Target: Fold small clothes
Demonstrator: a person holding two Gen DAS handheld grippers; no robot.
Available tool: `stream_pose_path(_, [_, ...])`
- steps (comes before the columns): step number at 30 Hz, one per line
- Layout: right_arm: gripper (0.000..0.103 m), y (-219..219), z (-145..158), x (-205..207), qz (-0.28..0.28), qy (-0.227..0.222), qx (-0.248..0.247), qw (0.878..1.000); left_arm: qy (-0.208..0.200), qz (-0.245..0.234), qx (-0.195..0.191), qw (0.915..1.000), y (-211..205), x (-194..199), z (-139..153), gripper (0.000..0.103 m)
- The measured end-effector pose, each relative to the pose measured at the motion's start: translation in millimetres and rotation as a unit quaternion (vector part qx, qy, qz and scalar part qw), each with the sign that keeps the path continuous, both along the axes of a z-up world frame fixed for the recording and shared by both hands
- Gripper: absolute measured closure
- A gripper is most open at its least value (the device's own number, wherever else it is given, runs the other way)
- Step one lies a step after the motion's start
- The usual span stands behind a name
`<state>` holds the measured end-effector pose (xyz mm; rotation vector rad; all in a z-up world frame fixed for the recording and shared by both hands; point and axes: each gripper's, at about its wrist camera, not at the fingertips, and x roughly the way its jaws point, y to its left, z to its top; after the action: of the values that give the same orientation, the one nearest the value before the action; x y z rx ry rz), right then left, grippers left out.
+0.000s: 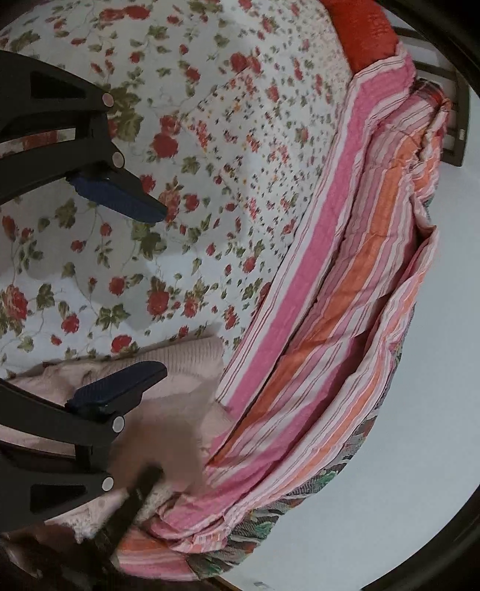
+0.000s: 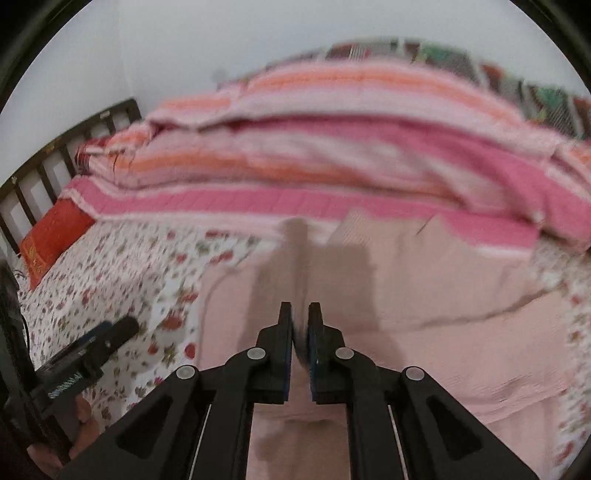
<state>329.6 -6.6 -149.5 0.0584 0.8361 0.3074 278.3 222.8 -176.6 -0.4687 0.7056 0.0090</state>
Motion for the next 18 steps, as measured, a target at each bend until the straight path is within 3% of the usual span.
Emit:
stream_pose_path(3, [0.071, 5, -7, 5, 0.044, 0.037, 0.032, 0.998, -0.004, -0.003, -0.004, 1.0, -3, 0, 0, 0.027])
stream_pose_path(7, [0.048, -21, 13, -15, 0.03, -0.025, 0.01, 0.999, -0.003, -0.022, -0.002, 0.9998, -13, 4, -1, 0.027])
stream_pose_path(14, [0.047, -122, 23, -44, -0.059, -0.05, -0.007, 0.997, -0.037, -0.098, -0.022, 0.9942, -51, 5, 9, 0.029])
stream_pose_path(18, [0.047, -173, 13, -56, -0.113, -0.06, -0.054, 0.99, -0.019, -0.163, -0.046, 0.9853, -83, 11, 7, 0.039])
